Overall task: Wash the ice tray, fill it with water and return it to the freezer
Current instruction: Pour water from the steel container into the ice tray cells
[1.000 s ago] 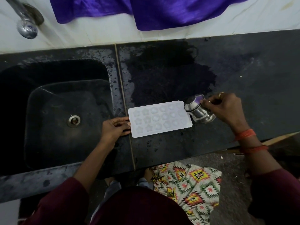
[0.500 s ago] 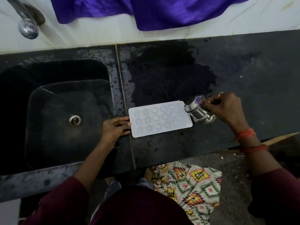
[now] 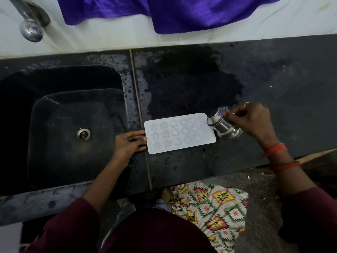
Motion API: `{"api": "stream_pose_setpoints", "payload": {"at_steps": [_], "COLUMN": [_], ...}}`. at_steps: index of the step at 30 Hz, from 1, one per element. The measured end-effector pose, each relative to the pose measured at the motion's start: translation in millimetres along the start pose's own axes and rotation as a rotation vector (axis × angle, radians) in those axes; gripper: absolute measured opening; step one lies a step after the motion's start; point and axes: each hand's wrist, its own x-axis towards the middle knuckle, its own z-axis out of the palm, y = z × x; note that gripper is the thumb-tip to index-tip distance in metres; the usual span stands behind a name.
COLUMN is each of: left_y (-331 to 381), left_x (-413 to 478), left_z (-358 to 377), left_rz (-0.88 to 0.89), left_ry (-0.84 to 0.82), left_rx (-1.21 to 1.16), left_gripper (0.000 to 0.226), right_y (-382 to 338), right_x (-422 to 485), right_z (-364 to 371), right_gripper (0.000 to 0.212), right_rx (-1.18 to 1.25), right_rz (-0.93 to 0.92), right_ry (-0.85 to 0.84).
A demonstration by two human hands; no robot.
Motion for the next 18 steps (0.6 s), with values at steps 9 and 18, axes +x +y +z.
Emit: {"api": "stream_pose_setpoints", "payload": {"at_steps": [9,18], "left_y": [0.4,-1.4], "left_x": [-1.1,0.8], "left_z": [0.2,-0.3], "left_rz": [0.001,-0.001], "left_ry": [-0.002,0.004], "left_rx": [-0.002,0.000], "left_gripper": [0.022,0.022], "right_y": [-3.4,-6.4], "right_x": [1.6,3.4], "right_z": [0.5,1.9], "right_gripper": [0.018,0.014], "right_rx": [0.009,0.008], "right_rz": [-0.026,-0.023], "right_ry": [-0.006,-0.020]}}
